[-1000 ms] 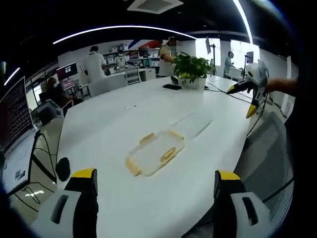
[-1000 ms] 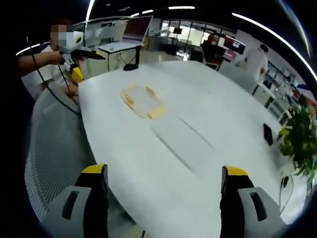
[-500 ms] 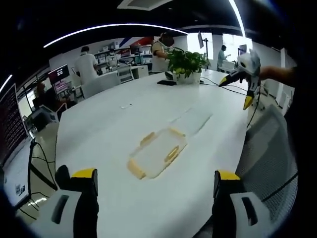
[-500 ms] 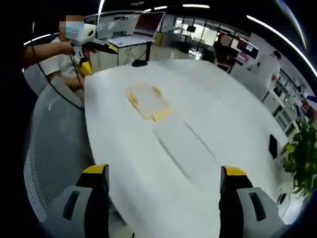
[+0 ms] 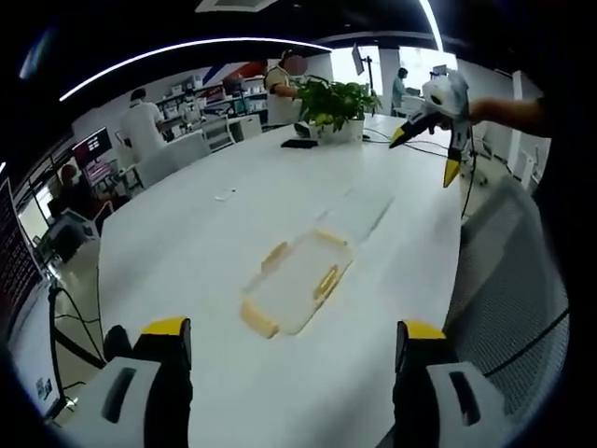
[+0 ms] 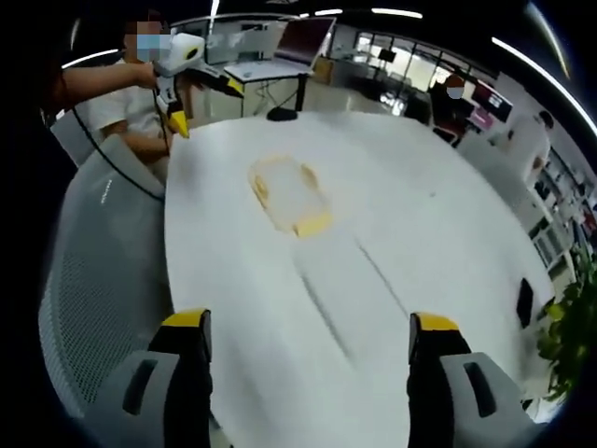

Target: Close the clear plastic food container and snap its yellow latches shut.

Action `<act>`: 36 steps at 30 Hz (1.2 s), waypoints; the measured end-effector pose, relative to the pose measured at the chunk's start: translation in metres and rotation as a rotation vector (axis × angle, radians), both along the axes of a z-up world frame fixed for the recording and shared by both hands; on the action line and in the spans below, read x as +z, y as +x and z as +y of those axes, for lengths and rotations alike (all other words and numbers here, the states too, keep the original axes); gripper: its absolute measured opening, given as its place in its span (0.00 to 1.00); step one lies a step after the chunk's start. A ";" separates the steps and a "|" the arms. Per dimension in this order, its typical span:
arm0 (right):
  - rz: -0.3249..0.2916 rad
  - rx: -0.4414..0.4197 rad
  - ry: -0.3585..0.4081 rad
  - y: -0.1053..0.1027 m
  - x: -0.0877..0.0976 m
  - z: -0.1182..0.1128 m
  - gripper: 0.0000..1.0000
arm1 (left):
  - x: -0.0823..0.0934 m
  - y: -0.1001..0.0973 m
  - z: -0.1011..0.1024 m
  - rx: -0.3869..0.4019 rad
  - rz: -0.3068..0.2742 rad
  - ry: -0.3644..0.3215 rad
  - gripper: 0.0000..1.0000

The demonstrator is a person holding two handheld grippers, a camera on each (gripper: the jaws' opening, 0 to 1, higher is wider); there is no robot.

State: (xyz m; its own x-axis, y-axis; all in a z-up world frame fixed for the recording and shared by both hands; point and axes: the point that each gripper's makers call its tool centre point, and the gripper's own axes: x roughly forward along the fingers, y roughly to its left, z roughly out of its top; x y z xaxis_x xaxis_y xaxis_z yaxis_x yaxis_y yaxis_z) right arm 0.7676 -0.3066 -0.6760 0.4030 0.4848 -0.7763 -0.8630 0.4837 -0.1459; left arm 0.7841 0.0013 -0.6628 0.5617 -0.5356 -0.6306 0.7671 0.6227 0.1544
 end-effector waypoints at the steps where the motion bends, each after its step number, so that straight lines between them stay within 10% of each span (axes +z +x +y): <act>1: 0.000 0.004 0.001 0.002 0.000 0.001 0.85 | 0.000 0.001 0.000 -0.004 -0.003 0.003 0.86; 36: 0.020 0.209 -0.046 0.062 -0.012 0.054 0.66 | -0.042 0.043 -0.007 -0.195 0.070 0.186 0.63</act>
State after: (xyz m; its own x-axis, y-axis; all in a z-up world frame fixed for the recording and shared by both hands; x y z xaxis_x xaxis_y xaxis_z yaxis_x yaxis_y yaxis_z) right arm 0.8297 -0.2530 -0.6882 0.2812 0.5201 -0.8065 -0.9469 0.2867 -0.1453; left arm 0.8271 -0.0053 -0.7048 0.4104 -0.5012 -0.7618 0.8828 0.4279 0.1941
